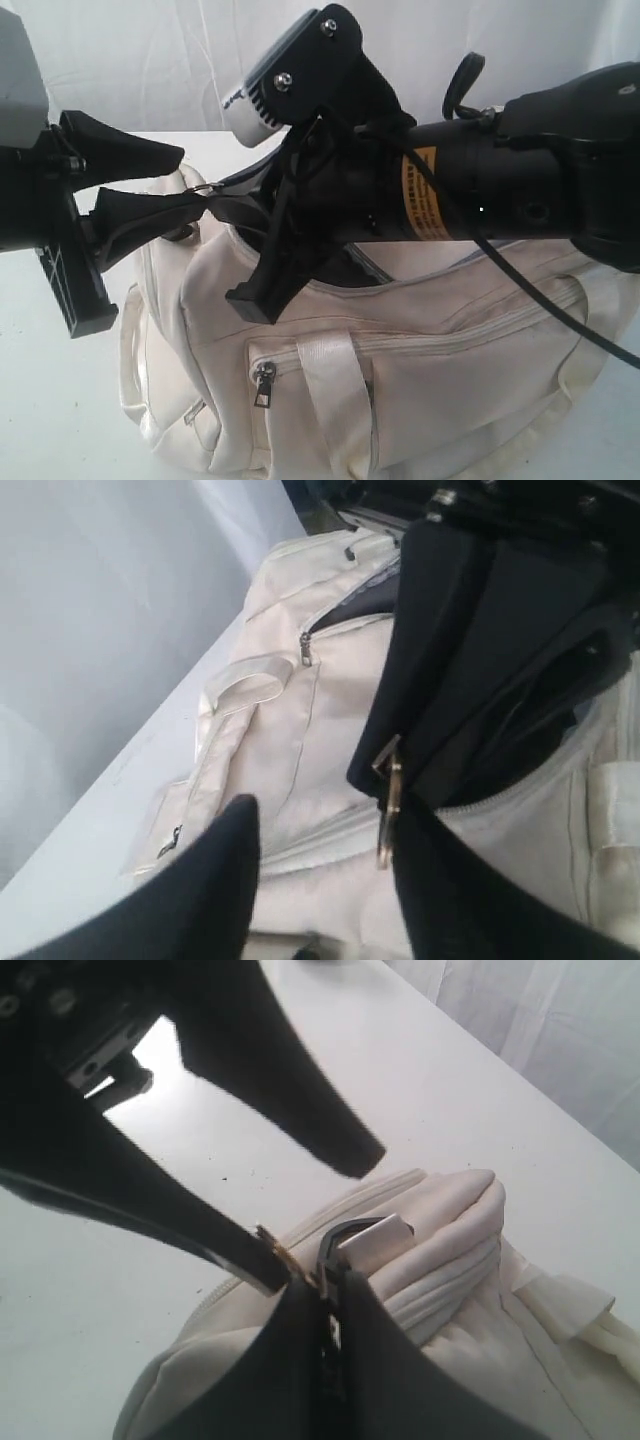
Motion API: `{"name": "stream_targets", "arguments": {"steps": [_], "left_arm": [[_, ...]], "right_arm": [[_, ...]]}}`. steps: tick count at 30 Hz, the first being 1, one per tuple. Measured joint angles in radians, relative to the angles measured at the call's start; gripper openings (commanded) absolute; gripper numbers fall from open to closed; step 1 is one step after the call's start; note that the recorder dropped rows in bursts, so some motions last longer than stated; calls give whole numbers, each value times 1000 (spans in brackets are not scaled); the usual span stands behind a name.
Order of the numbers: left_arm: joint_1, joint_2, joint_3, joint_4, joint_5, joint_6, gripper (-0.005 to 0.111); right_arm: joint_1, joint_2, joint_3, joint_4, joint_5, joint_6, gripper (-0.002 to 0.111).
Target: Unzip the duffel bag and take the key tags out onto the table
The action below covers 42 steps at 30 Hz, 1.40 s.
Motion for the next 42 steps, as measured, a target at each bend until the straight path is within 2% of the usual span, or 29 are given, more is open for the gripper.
{"name": "stream_targets", "arguments": {"steps": [2, 17, 19, 22, 25, 32, 35, 42], "left_arm": [[0, 0, 0, 0, 12, 0, 66], [0, 0, 0, -7, 250, 56, 66], [0, 0, 0, -7, 304, 63, 64], [3, 0, 0, -7, 370, 67, 55], [3, 0, 3, -11, 300, 67, 49], [3, 29, 62, -18, 152, 87, 57], [3, 33, 65, -113, 55, 206, 60], [3, 63, 65, -246, -29, 365, 59]], "right_arm": [[0, 0, 0, 0, -2, 9, 0], [1, -6, -2, -2, 86, 61, 0], [3, -7, -2, -2, 90, 77, 0], [3, -8, -2, -2, 85, 85, 0], [3, -23, -2, -4, 81, 86, 0], [3, -70, 6, -16, 90, 103, 0], [3, -73, 7, -18, 86, 135, 0], [3, -75, 7, -22, 33, 161, 0]]}}
